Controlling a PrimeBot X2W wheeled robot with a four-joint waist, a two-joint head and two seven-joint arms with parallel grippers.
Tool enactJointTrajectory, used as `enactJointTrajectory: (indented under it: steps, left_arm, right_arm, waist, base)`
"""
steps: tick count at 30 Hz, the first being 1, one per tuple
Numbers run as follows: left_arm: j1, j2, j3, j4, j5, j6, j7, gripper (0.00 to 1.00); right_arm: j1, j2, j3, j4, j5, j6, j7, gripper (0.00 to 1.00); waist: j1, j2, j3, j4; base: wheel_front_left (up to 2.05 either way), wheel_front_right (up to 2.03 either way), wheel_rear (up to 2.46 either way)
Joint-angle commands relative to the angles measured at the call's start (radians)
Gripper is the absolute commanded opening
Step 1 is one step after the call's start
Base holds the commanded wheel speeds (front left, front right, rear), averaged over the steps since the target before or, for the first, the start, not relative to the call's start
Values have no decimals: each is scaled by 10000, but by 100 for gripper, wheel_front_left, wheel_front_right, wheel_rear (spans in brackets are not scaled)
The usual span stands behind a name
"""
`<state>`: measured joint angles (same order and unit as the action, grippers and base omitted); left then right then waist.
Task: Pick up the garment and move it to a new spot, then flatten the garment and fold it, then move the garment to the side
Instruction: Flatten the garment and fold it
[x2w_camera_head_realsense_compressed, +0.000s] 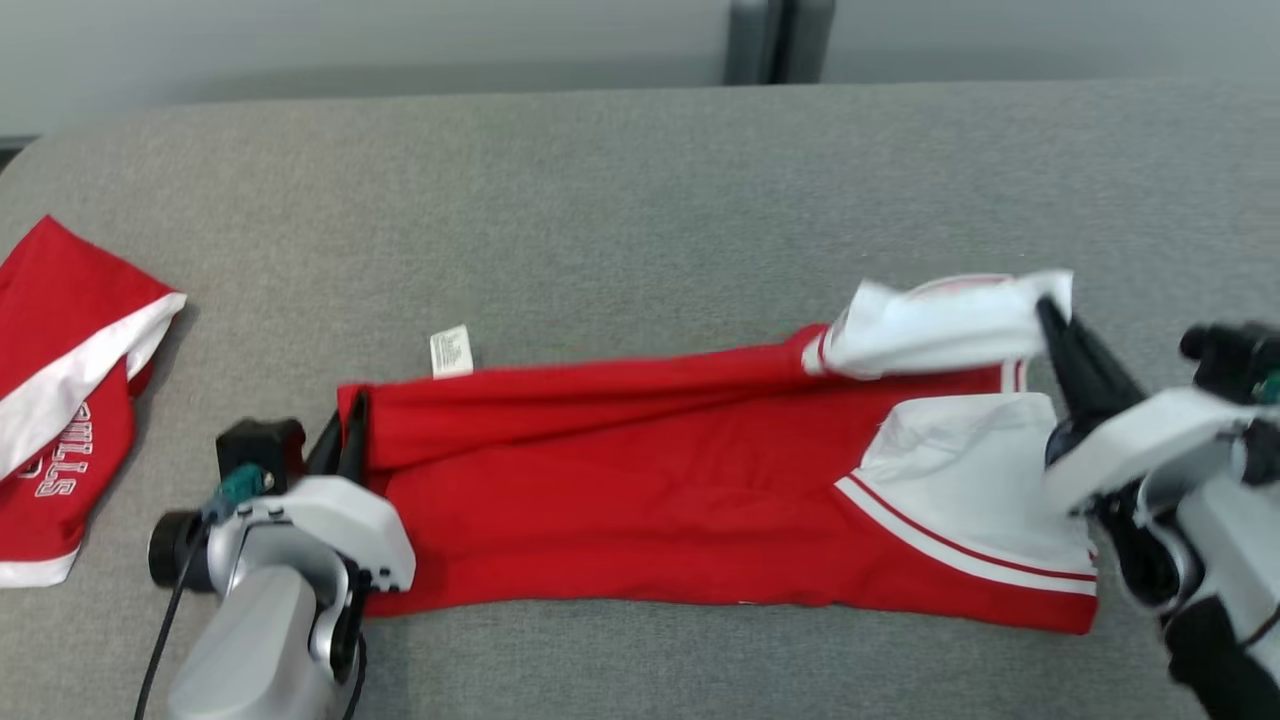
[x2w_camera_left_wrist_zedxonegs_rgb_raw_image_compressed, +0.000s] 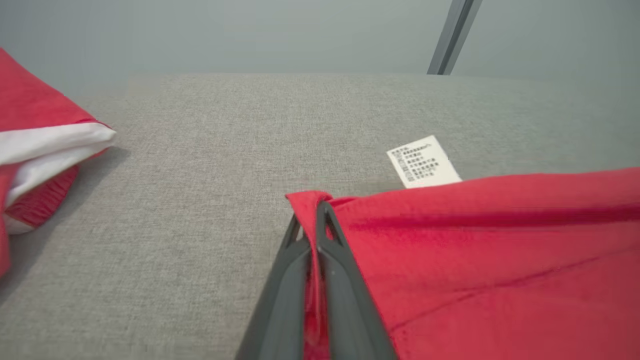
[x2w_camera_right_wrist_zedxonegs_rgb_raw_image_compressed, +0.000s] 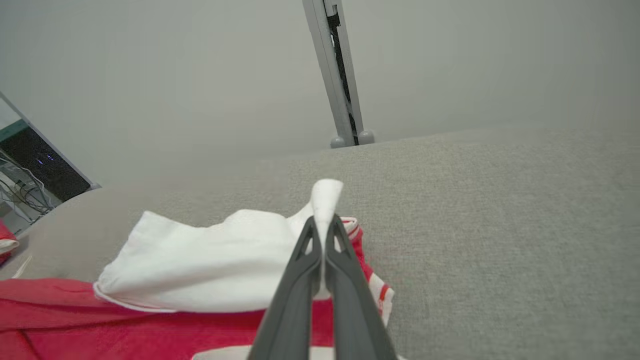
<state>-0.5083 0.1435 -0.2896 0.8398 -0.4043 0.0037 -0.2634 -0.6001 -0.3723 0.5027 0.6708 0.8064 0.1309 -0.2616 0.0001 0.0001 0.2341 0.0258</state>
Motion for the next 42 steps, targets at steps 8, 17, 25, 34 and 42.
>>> enactJointTrajectory:
  steps: [8, 17, 25, 34, 42]
  left_arm:
    - [1311, -48, 565, -106, 319, -94, -15, 18]
    - [2369, -317, 1168, -891, 894, 261, -14, 100]
    - [3707, -678, 2289, -2259, 1253, 616, -15, 100]
    - [4003, -879, 2611, -2594, 1619, 405, -15, 100]
    - [3809, -908, 2677, -2696, 1706, 382, -16, 100]
  right_arm:
    - [1971, 467, -559, -278, 260, -4, -45, 0]
    - [2553, 890, -888, 36, 117, -4, -45, 0]
    - [2809, 1060, -1596, 135, 78, -4, -45, 100]
    - [2263, 1189, -1600, 1236, -651, -4, 126, 100]
    - [1822, 1651, -1198, 2267, -491, -2, 909, 100]
  waist:
    - [-1, -1, -764, -558]
    - [-1, -1, -1067, -488]
    - [-1, -1, -1439, -331]
    - [-1, -1, -1273, 92]
    - [-1, -1, -1114, 444]
  base:
    - [0, 0, 0]
    - [0, 0, 0]
    - [0, 0, 0]
    - [0, 0, 0]
    - [0, 0, 0]
